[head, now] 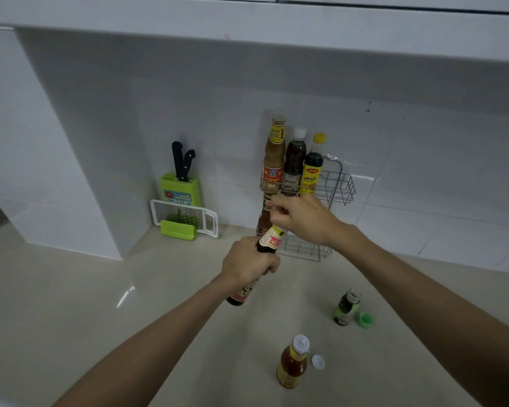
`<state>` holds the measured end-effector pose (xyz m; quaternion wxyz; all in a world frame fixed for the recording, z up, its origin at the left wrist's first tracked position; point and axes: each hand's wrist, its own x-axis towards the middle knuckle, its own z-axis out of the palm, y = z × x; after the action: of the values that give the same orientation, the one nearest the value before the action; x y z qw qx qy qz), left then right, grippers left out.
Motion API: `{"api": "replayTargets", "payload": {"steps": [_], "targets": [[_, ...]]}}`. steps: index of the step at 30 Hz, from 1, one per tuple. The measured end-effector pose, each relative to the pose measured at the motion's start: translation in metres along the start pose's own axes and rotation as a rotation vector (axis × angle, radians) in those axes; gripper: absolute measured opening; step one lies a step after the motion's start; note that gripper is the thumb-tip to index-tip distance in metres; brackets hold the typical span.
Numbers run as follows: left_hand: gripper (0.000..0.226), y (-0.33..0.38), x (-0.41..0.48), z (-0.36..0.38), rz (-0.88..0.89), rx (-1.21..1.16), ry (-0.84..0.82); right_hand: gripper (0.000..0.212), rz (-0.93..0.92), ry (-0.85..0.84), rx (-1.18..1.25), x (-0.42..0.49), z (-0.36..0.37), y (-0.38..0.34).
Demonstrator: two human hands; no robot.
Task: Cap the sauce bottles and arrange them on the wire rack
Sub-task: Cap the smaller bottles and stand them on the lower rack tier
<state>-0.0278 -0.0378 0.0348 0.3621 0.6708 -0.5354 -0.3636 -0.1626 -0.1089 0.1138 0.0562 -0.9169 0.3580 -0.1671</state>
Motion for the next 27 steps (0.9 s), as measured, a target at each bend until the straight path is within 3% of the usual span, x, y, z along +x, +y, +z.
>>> {"api": "replayTargets", "payload": {"steps": [2, 6, 8, 10, 12, 14, 16, 17, 19, 21, 23, 25, 27], "targets": [[0.014, -0.005, 0.002, 0.001, 0.026, -0.006, -0.031, 0.027, 0.045, 0.03, 0.019, -0.001, 0.012, -0.001], [0.01, 0.0, -0.003, -0.021, 0.136, -0.244, -0.665, 0.043, -0.241, -0.02, -0.101, -0.015, 0.002, -0.005], [0.011, 0.003, -0.004, -0.024, 0.148, -0.274, -0.813, 0.043, -0.341, -0.021, -0.244, -0.017, -0.008, -0.004], [0.012, 0.003, -0.001, -0.019, 0.114, -0.279, -0.686, 0.038, -0.274, 0.057, -0.241, -0.015, -0.005, -0.003], [0.014, 0.001, 0.003, -0.011, 0.074, -0.226, -0.385, 0.038, -0.06, 0.102, -0.267, -0.015, 0.004, -0.006], [0.011, -0.004, 0.006, -0.003, 0.046, -0.013, -0.076, 0.027, 0.117, 0.047, -0.366, -0.015, 0.019, -0.008], [0.017, -0.01, 0.004, 0.002, 0.021, 0.253, 0.065, 0.023, 0.243, -0.065, -0.349, -0.018, 0.029, -0.009], [0.017, -0.013, 0.004, 0.001, 0.027, 0.28, 0.046, 0.026, 0.28, -0.118, -0.284, -0.019, 0.03, -0.009], [0.013, -0.017, 0.006, -0.007, 0.076, 0.112, -0.184, 0.042, 0.23, -0.162, -0.123, -0.022, 0.026, -0.008], [0.015, -0.014, 0.005, -0.019, 0.135, -0.075, -0.489, 0.052, -0.02, -0.055, -0.123, -0.025, 0.015, -0.008], [0.015, -0.008, 0.005, -0.025, 0.155, -0.167, -0.652, 0.045, -0.306, -0.016, -0.263, -0.026, 0.002, -0.008], [0.016, -0.001, 0.003, -0.024, 0.152, -0.188, -0.648, 0.036, -0.343, 0.04, -0.32, -0.021, -0.001, -0.005], [0.019, 0.0, 0.004, -0.017, 0.124, -0.211, -0.487, 0.037, -0.179, 0.149, -0.316, -0.016, 0.003, -0.012]]}}
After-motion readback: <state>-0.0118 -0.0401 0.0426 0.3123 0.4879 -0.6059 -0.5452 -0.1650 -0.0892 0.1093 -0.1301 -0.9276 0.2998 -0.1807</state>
